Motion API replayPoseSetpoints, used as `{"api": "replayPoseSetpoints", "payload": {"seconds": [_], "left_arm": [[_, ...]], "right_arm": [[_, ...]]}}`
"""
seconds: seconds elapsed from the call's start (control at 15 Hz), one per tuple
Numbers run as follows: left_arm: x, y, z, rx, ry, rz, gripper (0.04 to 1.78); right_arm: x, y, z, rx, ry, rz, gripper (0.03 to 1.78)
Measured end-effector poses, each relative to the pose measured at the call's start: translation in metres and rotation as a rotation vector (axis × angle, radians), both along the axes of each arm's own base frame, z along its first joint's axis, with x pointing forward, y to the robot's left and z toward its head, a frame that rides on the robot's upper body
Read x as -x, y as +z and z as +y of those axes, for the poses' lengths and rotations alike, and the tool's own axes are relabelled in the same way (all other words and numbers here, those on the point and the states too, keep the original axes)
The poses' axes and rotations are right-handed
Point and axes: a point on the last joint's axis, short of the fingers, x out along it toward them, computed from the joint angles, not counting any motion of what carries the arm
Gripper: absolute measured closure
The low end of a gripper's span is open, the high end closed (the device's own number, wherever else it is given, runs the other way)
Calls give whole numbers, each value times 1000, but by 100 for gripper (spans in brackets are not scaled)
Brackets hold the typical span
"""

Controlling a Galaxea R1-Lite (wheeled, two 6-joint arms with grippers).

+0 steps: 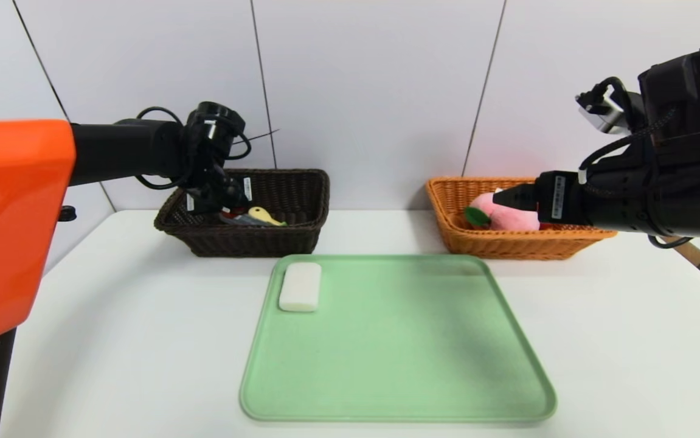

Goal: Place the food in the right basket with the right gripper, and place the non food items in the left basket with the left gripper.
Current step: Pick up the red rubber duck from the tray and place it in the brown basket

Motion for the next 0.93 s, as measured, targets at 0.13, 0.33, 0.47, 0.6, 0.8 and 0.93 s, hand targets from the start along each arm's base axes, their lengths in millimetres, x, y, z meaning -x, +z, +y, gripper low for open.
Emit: {"api": "replayPoseSetpoints", "payload": {"seconds": [0.13, 0.33, 0.47, 0.6, 0.8, 0.93], "left_arm": [[-4, -5, -1, -12, -11, -4, 115], [-7, -7, -1, -15, -12, -10, 108], [-7, -8, -1, -16, -13, -10, 87], [-7, -8, -1, -14, -12, -10, 69], [-3, 0, -1, -4, -7, -25, 50], [14, 22, -6, 9, -18, -46, 41]], "right_arm": [[0, -2, 0, 4, 0, 8, 11], [1, -5, 0, 7, 2, 18, 11], [1, -6, 0, 9, 3, 22, 11], [2, -8, -1, 10, 2, 26, 11], [6, -10, -2, 14, 3, 34, 11], [7, -12, -3, 16, 3, 40, 11]]}}
